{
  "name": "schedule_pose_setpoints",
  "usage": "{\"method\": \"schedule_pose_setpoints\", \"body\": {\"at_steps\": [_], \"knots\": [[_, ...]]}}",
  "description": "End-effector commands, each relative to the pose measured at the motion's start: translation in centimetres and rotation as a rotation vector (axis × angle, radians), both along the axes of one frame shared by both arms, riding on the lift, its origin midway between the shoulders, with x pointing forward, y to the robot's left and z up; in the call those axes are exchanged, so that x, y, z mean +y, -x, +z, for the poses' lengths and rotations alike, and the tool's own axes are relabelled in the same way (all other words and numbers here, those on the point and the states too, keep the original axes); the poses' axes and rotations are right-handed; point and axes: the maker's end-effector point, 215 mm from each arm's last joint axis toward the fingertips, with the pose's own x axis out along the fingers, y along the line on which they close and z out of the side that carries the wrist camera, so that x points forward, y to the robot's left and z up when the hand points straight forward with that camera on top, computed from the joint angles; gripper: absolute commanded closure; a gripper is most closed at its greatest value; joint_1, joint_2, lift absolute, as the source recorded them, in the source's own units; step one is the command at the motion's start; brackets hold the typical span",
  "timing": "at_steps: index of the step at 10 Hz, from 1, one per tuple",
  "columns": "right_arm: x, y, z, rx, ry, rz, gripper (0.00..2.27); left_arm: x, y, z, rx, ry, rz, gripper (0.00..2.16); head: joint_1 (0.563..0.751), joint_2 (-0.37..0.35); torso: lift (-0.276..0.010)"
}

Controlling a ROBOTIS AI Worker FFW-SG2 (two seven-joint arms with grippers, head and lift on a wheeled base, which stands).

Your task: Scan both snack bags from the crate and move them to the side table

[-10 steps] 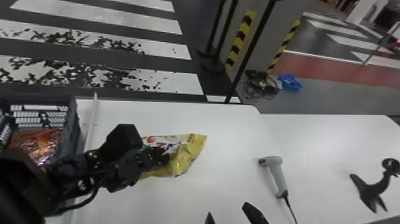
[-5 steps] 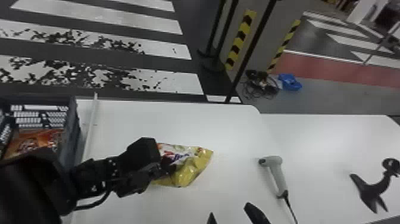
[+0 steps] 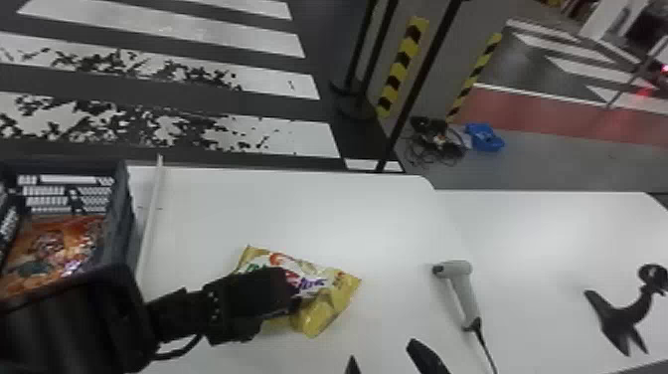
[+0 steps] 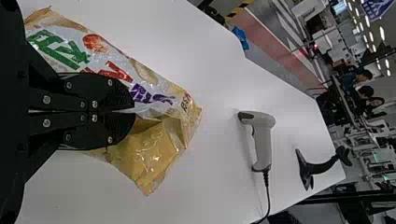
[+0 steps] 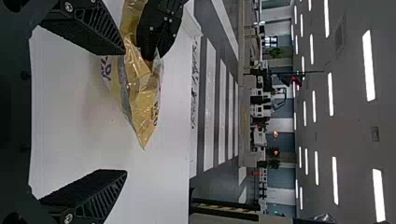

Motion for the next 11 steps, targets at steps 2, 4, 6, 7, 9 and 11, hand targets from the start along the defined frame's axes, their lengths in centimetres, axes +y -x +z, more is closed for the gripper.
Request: {"method": "schedule_pose_setpoints", "body": {"at_steps": [2, 4, 6, 7, 9, 11], "knots": [[-0.1, -0.1, 0.0, -0.003, 0.0, -0.001, 0.08, -0.1, -1.0, 0.3, -0.032, 0.006, 0.036, 1.38, 0.695, -0.35, -0.095], [-0.1, -0.3, 0.1, -0.004, 0.001, -0.001, 0.08, 0.8, -2.3, 1.0, -0.038, 0.013, 0.075, 0.0, 0.695, -0.35, -0.095], [0.0, -0.3, 0.0, -0.004, 0.0, 0.0, 0.08, 1.2, -3.4, 2.8, -0.031, 0.06, 0.114, 0.03, 0.695, -0.35, -0.095], [-0.1, -0.3, 0.0, -0.003, -0.001, 0.001, 0.08, 2.0, -4.3, 4.8, -0.026, 0.116, 0.153, 0.03, 0.695, -0.35, -0.095], [0.2, -0.5, -0.1, -0.006, -0.005, 0.004, 0.08, 5.0, -6.4, 9.5, -0.034, 0.259, 0.273, 0.03, 0.695, -0.35, -0.095], [0.4, -1.3, 0.0, -0.019, -0.005, 0.012, 0.08, 9.1, -7.9, 12.2, -0.041, 0.379, 0.404, 0.03, 0.695, -0.35, -0.095]]}}
